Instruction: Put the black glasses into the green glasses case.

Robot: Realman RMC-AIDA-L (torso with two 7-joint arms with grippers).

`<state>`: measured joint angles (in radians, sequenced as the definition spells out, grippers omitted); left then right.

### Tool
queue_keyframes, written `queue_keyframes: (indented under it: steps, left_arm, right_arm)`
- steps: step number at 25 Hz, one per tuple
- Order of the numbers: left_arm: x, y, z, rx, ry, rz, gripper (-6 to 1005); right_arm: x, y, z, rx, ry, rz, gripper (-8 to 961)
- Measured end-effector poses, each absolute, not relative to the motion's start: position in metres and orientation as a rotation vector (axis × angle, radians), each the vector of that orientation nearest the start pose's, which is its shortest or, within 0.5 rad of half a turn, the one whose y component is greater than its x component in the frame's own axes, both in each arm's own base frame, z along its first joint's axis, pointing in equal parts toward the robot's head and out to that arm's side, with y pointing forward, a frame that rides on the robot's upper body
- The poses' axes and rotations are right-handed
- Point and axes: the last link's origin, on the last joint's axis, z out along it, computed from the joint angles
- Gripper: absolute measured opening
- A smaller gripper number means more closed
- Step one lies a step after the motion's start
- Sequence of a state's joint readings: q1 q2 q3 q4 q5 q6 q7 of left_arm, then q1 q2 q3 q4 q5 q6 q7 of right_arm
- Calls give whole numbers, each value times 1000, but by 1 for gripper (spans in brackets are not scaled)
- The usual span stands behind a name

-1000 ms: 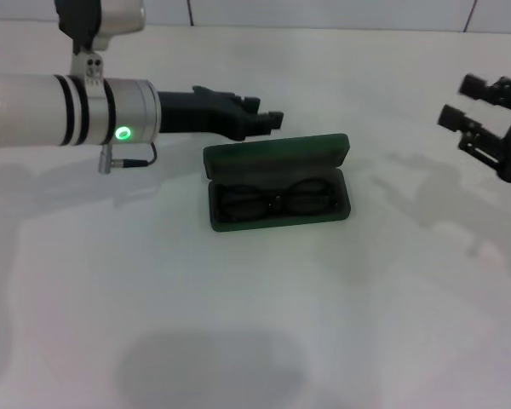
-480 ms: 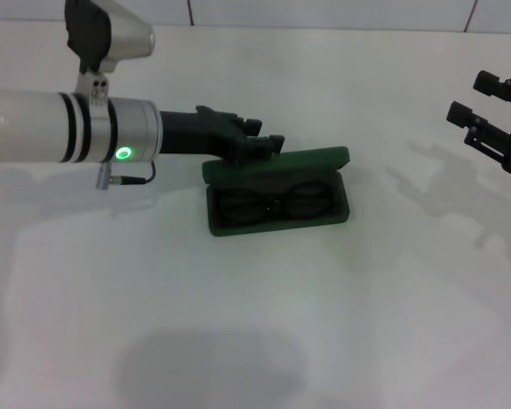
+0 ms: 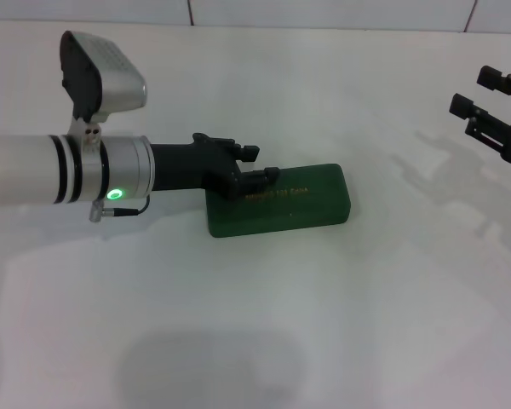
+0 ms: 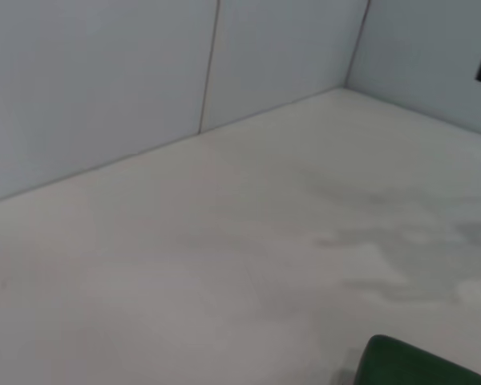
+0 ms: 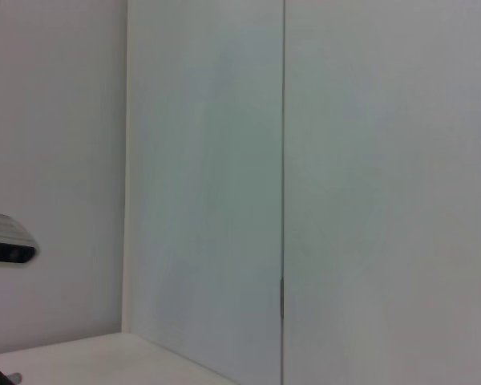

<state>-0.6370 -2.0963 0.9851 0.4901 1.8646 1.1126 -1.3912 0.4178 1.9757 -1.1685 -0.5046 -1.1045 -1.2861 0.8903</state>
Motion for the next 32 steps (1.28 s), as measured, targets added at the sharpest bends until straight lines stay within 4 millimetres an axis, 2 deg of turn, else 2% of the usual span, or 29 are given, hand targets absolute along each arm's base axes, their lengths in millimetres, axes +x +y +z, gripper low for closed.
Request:
queue_keyframes:
  steps: [3,6,8,12,15,21,22,24,27,29,32]
  left_arm:
    - [-249,364,-60,-2657,-626,-512,500]
    - [-245,357,-50,-2640,-550,-662,499]
    - [-238,344,-36,-2635,-421,-833,498]
    - [-231,314,-14,-2680,-179,-1056,497]
    - [-233,300,-6,-2728,-103,-1107,495]
    - [-238,291,0,-2746,-113,-1146,532]
    - [-241,282,1,-2750,-110,-1172,540]
    - [-244,273,-1,-2739,-88,-1197,625]
    - [-245,266,-2,-2720,-45,-1211,753]
    - [-245,265,-2,-2722,-33,-1215,779]
    - [-246,263,-1,-2730,-34,-1215,818]
  right_arm:
    - [270,352,22,-2293,281,869,578]
    - [261,347,18,-2355,229,901,584]
    - [249,339,12,-2445,152,952,588]
    - [226,325,6,-2621,41,1062,597]
    - [215,321,1,-2695,5,1105,603]
    - [209,311,-19,-2724,-26,1122,616]
    - [209,310,-22,-2727,-44,1118,618]
    - [208,307,-27,-2738,-77,1109,622]
    - [209,306,-28,-2745,-88,1100,741]
    - [210,306,-29,-2748,-81,1096,821]
    - [210,306,-30,-2752,-74,1095,839]
